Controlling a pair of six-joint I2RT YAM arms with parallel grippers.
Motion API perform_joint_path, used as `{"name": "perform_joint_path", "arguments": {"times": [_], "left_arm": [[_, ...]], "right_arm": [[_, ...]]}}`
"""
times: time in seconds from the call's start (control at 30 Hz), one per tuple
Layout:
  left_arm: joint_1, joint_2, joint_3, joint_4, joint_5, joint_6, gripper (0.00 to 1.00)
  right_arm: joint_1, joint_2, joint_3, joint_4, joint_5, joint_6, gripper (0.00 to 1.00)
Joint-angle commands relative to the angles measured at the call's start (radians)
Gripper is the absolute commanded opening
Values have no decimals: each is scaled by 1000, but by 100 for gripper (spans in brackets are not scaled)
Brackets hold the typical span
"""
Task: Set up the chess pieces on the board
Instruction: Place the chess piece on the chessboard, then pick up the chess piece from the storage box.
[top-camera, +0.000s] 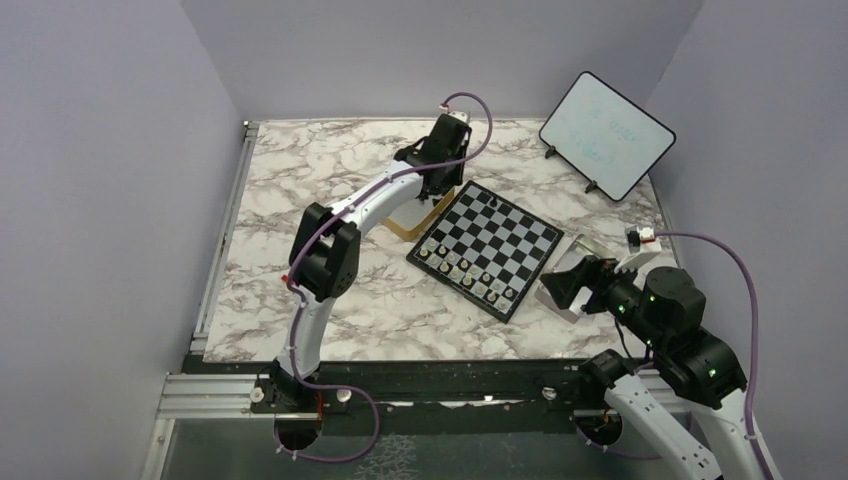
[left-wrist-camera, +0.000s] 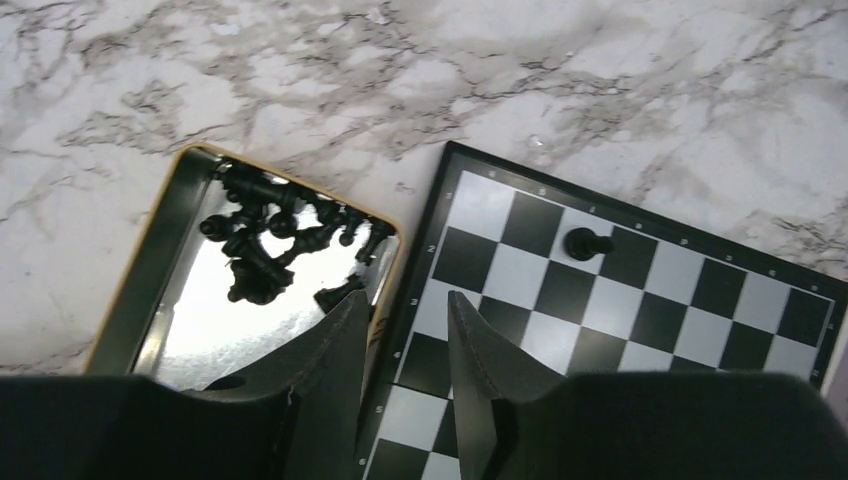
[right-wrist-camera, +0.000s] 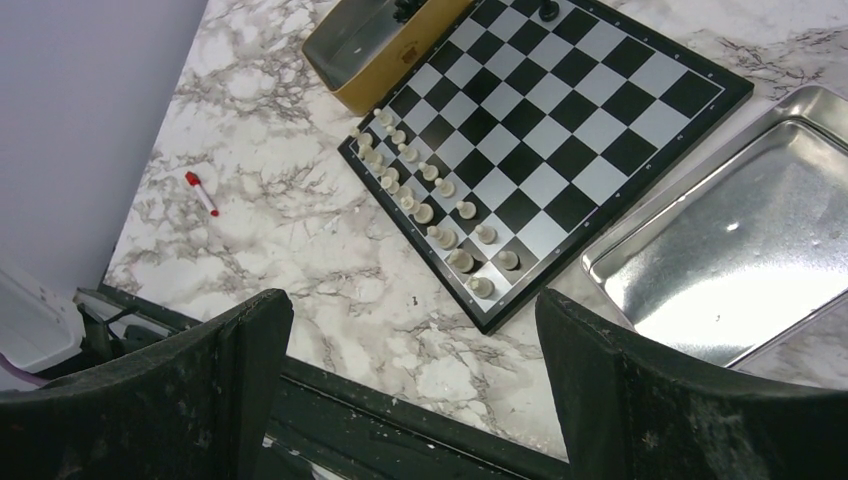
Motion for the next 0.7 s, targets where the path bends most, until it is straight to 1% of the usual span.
{"name": "perform_joint_path", "arguments": {"times": [0.0,0.2,0.33,0.67], "left_arm": [[42,-91,-53,-25,-84,38,36],[113,-82,-82,-41,-44,26,36],[117,-44,-63,-47,-39,42,35],[122,33,-42,-63,-53,57,30]], "right_arm": [[5,18,2,-3,-9,-6,96],[5,34,7,-5,-3,-2,96],[5,31,1,-4,25,5,96],[5,19,1,-9,33,9,96]]}}
